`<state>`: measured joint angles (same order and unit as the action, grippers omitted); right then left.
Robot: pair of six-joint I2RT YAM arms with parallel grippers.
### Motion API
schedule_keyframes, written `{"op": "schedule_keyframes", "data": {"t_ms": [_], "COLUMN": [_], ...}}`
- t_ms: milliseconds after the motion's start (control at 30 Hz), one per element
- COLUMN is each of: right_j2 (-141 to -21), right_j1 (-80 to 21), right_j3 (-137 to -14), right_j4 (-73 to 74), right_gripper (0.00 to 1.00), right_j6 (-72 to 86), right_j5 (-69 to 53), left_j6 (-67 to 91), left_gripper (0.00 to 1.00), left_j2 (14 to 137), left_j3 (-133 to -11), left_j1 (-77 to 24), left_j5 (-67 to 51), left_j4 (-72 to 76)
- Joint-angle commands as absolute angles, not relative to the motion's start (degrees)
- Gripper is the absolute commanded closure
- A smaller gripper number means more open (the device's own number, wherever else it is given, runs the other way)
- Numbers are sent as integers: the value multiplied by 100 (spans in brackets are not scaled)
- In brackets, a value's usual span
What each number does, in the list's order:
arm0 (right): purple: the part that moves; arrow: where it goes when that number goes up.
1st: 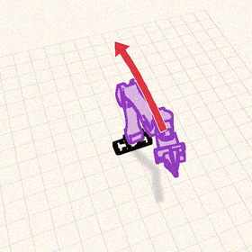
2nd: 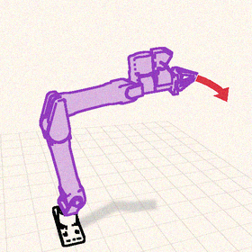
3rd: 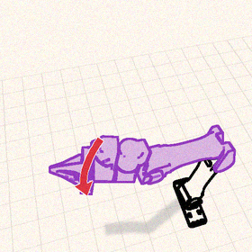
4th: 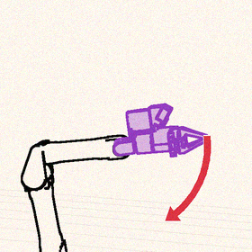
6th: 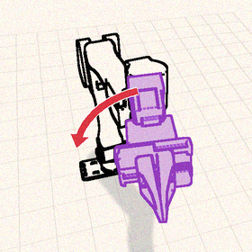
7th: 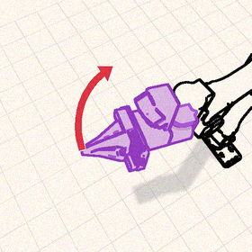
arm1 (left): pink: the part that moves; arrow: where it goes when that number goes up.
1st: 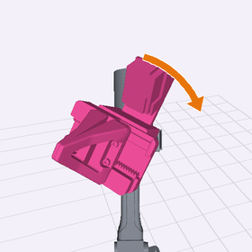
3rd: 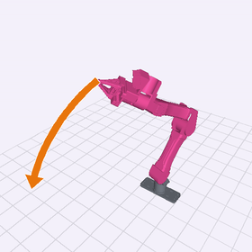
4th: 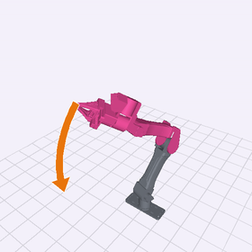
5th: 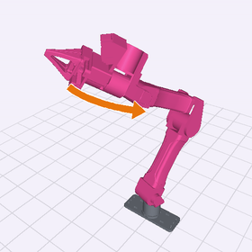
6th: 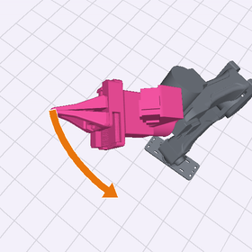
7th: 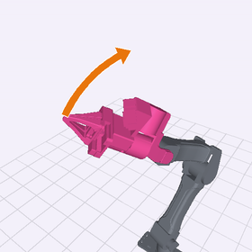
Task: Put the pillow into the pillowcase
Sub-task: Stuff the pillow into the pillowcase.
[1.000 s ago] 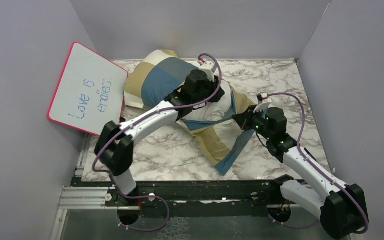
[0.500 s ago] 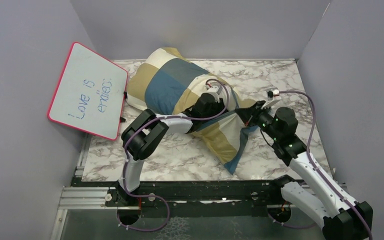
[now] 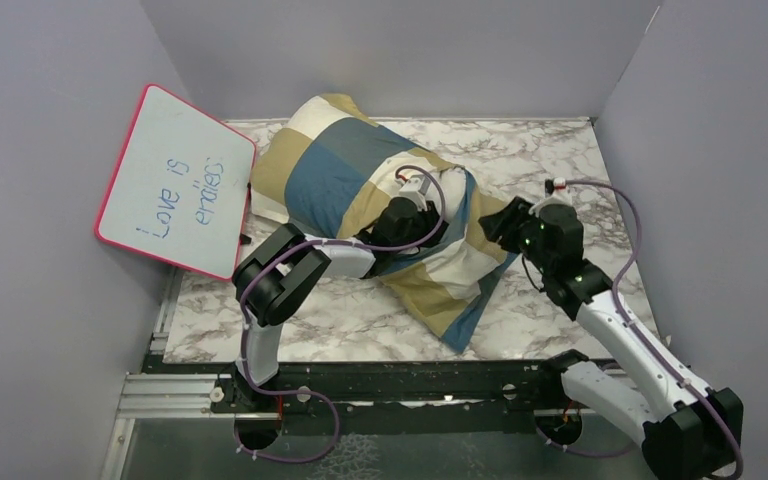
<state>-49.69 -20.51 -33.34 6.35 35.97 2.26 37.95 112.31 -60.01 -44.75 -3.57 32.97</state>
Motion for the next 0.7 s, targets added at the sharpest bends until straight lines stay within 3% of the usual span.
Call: {"op": "schedule_keyframes", "data": {"t_ms": [0, 367, 533, 567, 633, 667], "right_j2": [-5587, -7512, -8031, -8111, -8233, -8234], "right_j1": [-2025, -2022, -2022, -2026, -2024, -2024], "right_j3": [-4263, -5492, -5417, -5416, -5578, -5657], "right_j4": [1092, 677, 436, 348, 392, 438], "right_gripper": [49, 52, 54, 60, 90, 98], "right_j6": [3730, 3112, 2972, 2949, 2786, 2726], "right_j5": [1160, 564, 508, 551, 787, 960], "left_j6": [3924, 4024, 4032, 4040, 4043, 4043], "left_gripper": [77, 76, 76, 76, 76, 76], "left_j2": [11645, 11557, 11328, 11328, 11389, 11441], "left_j3": [-5436, -5438, -5528, -5566, -5633, -5653], "left_j1": [-4355, -4424, -4527, -4533, -4544, -4544], "left_j5": [6, -213, -222, -219, -230, -224], "left_j4": [1916, 2049, 2048, 2048, 2047, 2048]}}
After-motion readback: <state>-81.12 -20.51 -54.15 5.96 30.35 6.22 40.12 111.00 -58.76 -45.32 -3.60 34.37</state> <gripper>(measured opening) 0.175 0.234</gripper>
